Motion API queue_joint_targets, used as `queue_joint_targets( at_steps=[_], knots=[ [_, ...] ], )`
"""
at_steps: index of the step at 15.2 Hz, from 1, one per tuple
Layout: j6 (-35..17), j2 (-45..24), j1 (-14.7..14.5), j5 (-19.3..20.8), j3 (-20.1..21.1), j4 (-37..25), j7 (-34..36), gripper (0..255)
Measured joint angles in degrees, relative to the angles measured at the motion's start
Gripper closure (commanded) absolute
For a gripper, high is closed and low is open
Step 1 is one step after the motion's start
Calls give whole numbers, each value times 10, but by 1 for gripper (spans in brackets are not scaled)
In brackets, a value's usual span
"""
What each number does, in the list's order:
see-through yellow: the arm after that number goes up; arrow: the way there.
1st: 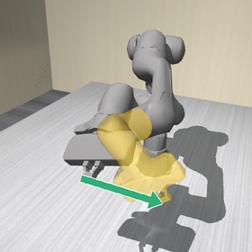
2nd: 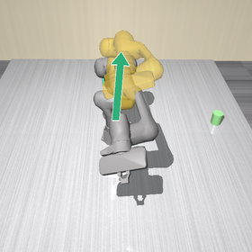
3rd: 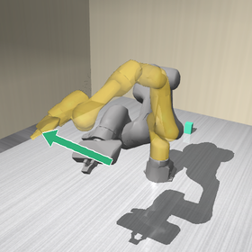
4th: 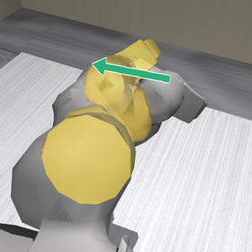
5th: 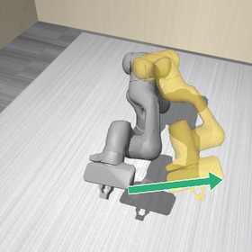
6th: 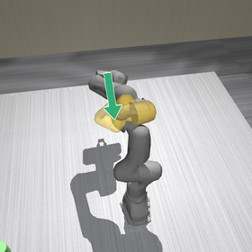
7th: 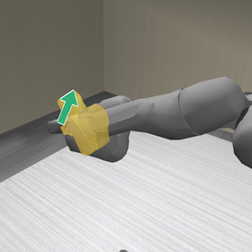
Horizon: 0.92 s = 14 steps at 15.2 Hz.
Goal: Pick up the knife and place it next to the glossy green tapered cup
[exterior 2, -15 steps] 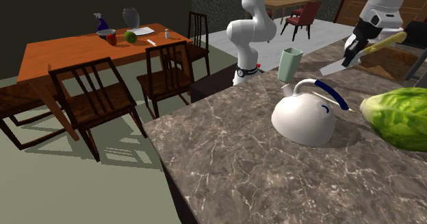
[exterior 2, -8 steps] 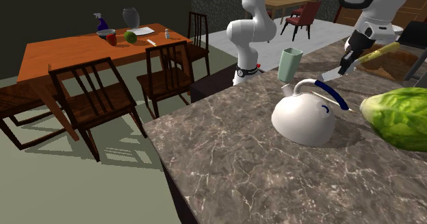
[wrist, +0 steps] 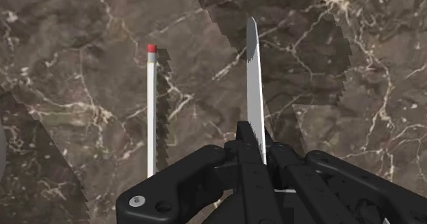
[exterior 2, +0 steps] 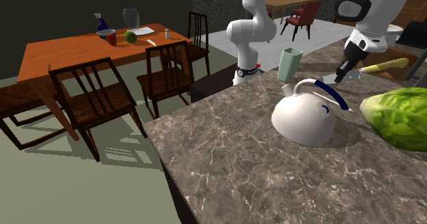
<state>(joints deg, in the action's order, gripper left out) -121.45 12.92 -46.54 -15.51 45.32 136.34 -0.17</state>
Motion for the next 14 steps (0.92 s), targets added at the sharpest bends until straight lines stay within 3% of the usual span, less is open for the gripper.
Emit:
queue_joint_targets(
  at_steps=[5, 11, 12, 14],
  knots=[
    [-43, -32, 5, 16, 13, 21, 12, 255],
    [-50, -37, 5, 18, 15, 24, 14, 255],
    [-50, -37, 5, 18, 15, 24, 14, 0],
    [-50, -37, 5, 18, 15, 24, 14, 0]
  ],
)
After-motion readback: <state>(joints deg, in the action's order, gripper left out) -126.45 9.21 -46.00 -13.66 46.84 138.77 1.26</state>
